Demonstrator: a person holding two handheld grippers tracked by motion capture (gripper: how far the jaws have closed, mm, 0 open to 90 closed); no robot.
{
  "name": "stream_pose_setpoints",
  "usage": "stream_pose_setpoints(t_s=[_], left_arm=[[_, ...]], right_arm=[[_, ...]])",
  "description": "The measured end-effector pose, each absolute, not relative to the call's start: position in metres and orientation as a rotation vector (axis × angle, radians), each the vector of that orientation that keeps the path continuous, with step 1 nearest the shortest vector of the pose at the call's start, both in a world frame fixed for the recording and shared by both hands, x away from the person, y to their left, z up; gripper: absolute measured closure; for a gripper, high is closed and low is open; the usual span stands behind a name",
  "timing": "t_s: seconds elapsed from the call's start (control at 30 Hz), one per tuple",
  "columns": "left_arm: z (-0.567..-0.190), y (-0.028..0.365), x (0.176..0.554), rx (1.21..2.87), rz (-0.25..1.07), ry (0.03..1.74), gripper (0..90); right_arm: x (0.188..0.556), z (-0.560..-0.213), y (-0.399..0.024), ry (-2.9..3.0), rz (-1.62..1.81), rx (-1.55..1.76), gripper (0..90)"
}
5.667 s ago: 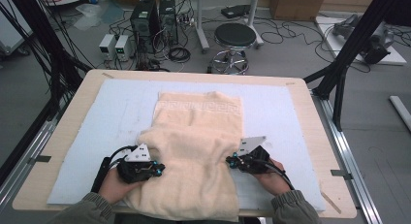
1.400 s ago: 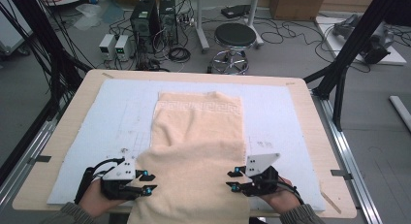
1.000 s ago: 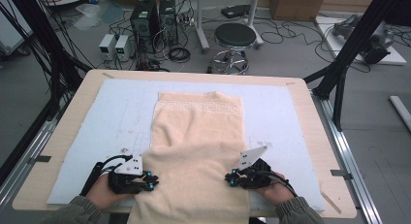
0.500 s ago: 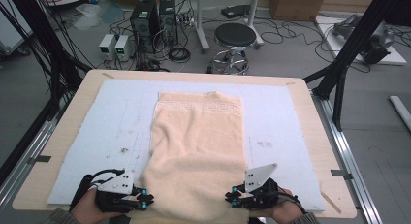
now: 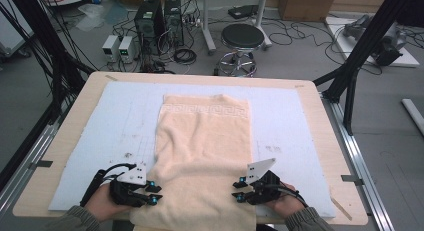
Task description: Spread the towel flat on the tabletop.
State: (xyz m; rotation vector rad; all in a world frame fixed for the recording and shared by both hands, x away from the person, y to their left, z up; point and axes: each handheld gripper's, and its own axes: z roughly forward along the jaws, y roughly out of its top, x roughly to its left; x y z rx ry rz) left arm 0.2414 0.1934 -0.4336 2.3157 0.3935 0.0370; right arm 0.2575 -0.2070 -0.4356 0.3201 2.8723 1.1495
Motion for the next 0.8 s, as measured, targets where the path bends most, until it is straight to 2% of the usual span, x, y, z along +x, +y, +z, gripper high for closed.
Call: stream_pose_setpoints(t_s=[0.03, 0.07, 0.23, 0.3, 0.4, 0.43, 0.6, 0.7, 0.8], left_arm=[[-0.433, 0.193, 0.243, 2.323, 0.024, 0.4, 78.0], [-0.432, 0.192, 0.243, 2.326, 0.006, 0.394, 85.2], [-0.426, 0.191, 0.234, 2.324, -0.019, 0.327, 86.4], [-0.422, 0.195, 0.227, 2.28, -0.033, 0.319, 86.1], [-0.419, 0.203, 0.224, 2.248, -0.04, 0.338, 72.1], [-0.418, 0.207, 0.225, 2.245, -0.018, 0.358, 71.0], [-0.421, 0.22, 0.234, 2.224, 0.054, 0.451, 70.4], [-0.428, 0.22, 0.238, 2.285, 0.062, 0.45, 67.5], [-0.434, 0.217, 0.236, 2.303, 0.079, 0.435, 69.4]], right_arm=[[0.258, -0.436, -0.208, 2.874, 1.157, 0.334, 75.6], [0.259, -0.436, -0.209, 2.895, 1.166, 0.321, 85.2], [0.256, -0.432, -0.211, 2.912, 1.164, 0.282, 86.4], [0.249, -0.426, -0.218, 2.887, 1.208, 0.274, 85.0], [0.249, -0.423, -0.224, 2.871, 1.236, 0.312, 79.8], [0.249, -0.424, -0.225, 2.869, 1.237, 0.32, 78.8], [0.25, -0.427, -0.223, 2.86, 1.204, 0.329, 70.5], [0.251, -0.429, -0.221, 2.865, 1.198, 0.33, 66.2], [0.251, -0.435, -0.218, 2.892, 1.147, 0.326, 66.4]])
